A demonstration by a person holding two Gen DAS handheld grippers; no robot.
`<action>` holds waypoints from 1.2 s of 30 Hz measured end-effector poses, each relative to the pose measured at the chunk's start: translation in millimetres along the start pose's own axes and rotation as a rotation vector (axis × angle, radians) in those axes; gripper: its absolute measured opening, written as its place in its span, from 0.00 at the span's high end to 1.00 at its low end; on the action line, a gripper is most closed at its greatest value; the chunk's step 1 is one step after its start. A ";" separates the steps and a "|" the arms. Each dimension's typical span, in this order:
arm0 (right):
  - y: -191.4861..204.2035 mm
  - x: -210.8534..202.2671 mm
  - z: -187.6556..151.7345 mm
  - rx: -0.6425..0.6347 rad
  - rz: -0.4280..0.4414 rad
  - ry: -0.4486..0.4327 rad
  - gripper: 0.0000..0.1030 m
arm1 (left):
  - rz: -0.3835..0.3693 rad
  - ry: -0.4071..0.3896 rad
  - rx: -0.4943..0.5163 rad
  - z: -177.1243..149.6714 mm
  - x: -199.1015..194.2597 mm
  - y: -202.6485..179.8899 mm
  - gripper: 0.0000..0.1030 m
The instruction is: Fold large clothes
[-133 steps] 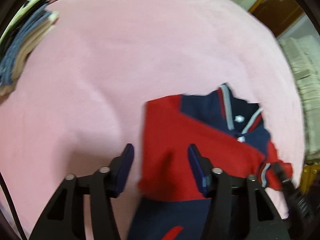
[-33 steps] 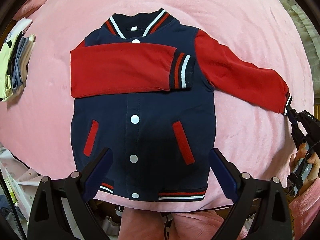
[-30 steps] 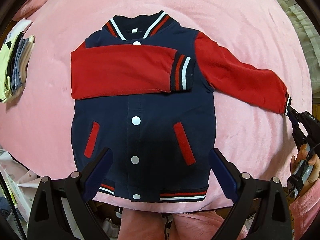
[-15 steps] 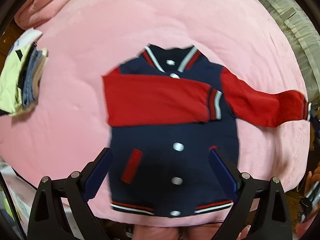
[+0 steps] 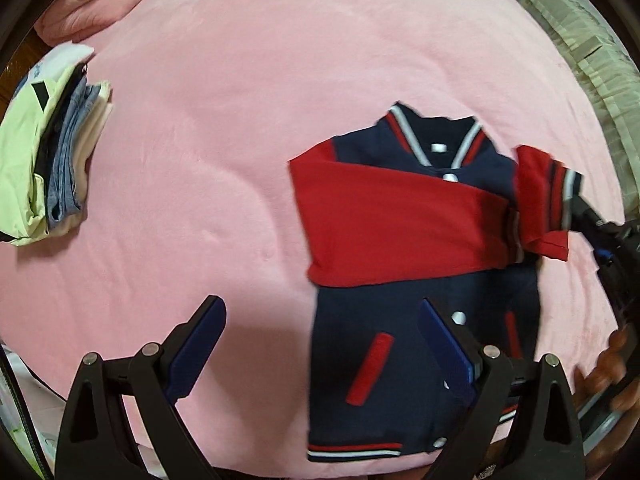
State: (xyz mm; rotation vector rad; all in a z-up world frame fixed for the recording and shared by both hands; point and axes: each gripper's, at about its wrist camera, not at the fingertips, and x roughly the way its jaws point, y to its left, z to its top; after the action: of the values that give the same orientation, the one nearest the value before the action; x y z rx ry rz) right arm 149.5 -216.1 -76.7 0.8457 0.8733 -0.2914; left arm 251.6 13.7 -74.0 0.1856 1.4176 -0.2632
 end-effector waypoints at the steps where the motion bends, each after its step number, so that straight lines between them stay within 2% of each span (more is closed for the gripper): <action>1: 10.1 11.1 -7.7 -0.045 -0.001 0.026 0.92 | 0.005 0.009 -0.007 1.5 6.5 4.6 0.07; 3: 27.1 30.4 -20.5 -0.129 0.027 0.115 0.90 | 0.001 0.036 -0.033 5.0 18.7 13.2 0.07; 6: 51.5 46.7 -31.5 -0.265 0.069 0.238 0.89 | -0.064 0.054 -0.071 9.0 27.5 19.4 0.08; 9: 59.9 36.0 -42.3 -0.365 0.071 0.259 0.79 | -0.127 0.050 -0.111 14.0 30.1 19.8 0.08; 11: 59.5 28.9 -42.0 -0.402 0.052 0.264 0.66 | -0.176 0.043 -0.136 17.6 30.0 16.4 0.08; 14: 51.9 19.4 -29.9 -0.444 0.034 0.265 0.66 | -0.241 0.036 -0.133 22.5 32.8 3.4 0.08; 18: 27.3 21.4 -25.8 -0.405 -0.014 0.277 0.66 | -0.237 0.042 -0.087 32.0 54.5 -22.3 0.17; 21: 3.3 25.8 -14.5 -0.346 -0.051 0.290 0.65 | -0.241 0.105 -0.076 40.0 85.1 -39.7 0.28; 23: -9.5 28.2 -8.6 -0.323 -0.075 0.292 0.65 | -0.198 0.162 -0.067 45.2 106.8 -49.2 0.34; 24: -16.3 29.0 -5.4 -0.312 -0.087 0.297 0.65 | -0.150 0.201 -0.069 48.6 120.2 -54.5 0.35; 25: -21.4 28.9 -3.0 -0.304 -0.092 0.302 0.65 | -0.136 0.228 -0.080 50.6 128.5 -57.5 0.35; 28: -35.6 28.0 2.9 -0.288 -0.104 0.316 0.65 | -0.130 0.260 -0.103 55.9 140.5 -66.3 0.35; 29: -39.3 27.1 4.4 -0.289 -0.108 0.321 0.65 | -0.137 0.264 -0.081 57.0 143.1 -72.0 0.45; 31: -45.9 24.7 7.3 -0.284 -0.105 0.332 0.66 | -0.119 0.257 -0.013 59.7 142.8 -84.1 0.57; 32: -49.7 23.0 9.2 -0.279 -0.108 0.338 0.66 | -0.109 0.236 0.027 61.0 138.7 -91.4 0.71; 33: -51.6 22.2 10.6 -0.277 -0.110 0.342 0.65 | -0.126 0.206 0.065 61.8 130.7 -99.2 0.77; 36: -57.4 17.1 15.8 -0.268 -0.114 0.342 0.65 | -0.131 0.134 0.115 63.5 103.4 -115.6 0.81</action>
State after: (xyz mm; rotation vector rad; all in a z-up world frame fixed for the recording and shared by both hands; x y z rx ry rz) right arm 137.7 -263.5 -114.8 0.6039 1.2522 -0.1247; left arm 291.9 -122.1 -163.6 0.2080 1.5509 -0.4481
